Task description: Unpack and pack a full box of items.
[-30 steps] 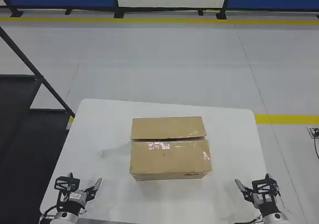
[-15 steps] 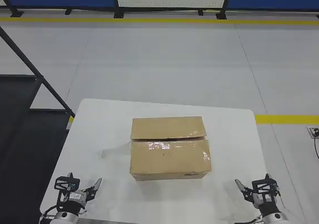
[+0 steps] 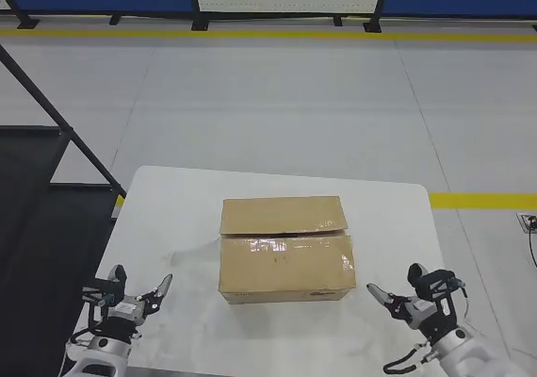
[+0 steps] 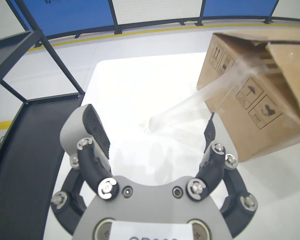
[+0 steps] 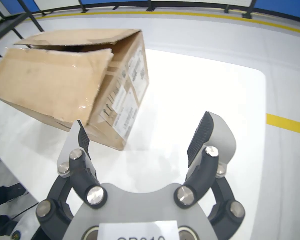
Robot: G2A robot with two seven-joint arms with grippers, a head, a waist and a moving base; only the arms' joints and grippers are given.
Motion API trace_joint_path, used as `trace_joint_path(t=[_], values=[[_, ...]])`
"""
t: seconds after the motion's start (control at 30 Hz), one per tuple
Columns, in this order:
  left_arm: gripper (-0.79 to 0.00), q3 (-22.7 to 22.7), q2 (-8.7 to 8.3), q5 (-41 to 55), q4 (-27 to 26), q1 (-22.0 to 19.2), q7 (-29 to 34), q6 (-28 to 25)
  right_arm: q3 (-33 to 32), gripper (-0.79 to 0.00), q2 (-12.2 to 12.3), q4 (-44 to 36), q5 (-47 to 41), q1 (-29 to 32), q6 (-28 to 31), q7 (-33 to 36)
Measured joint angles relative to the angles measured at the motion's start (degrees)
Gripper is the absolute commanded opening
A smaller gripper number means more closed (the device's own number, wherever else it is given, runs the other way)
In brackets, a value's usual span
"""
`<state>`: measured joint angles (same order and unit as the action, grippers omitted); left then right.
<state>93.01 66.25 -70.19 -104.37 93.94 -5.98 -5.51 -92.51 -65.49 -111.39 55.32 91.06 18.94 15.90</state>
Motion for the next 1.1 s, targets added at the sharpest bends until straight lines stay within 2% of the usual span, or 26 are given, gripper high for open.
trace_joint_path(t=[0.13,0.4,0.47,0.53,0.7,0.87,1.0,1.1], values=[[0.0,0.81,-0.07,2.55,-0.66,-0.1,1.28,-2.73,-1.32,0.0,0.34,-0.26,-8.49,-2.52,2.98,8.04],[0.0,0.78,-0.07,2.42,-0.63,-0.1,1.23,-2.52,-1.19,0.0,0.31,-0.18,-8.08,-2.4,2.8,7.26],[0.0,0.66,-0.03,2.75,-0.53,-0.34,1.51,-2.49,-0.64,0.0,0.27,0.22,-10.59,-2.33,3.78,7.38],[0.0,0.13,0.07,3.74,-0.31,-1.51,2.04,-2.76,-0.89,0.0,0.4,1.64,-17.27,-3.71,6.37,9.91],[0.0,-0.97,0.29,6.75,0.7,-4.61,3.23,-4.17,-1.38,0.0,1.08,7.39,-35.93,-10.49,11.75,19.83],[0.0,-0.66,0.42,13.13,1.86,-6.6,5.7,-6.66,0.31,0.0,1.94,18.15,-53.04,-20.69,11.07,34.31],[0.0,0.02,0.46,18.49,2.37,-7.37,7.37,-8.83,3.14,0.0,2.12,27.08,-61.03,-28.47,9.99,42.03],[0.0,0.53,0.41,20.21,2.38,-7.43,8.13,-10.24,5.8,0.0,1.95,32.29,-62.19,-32.72,10.33,43.63]])
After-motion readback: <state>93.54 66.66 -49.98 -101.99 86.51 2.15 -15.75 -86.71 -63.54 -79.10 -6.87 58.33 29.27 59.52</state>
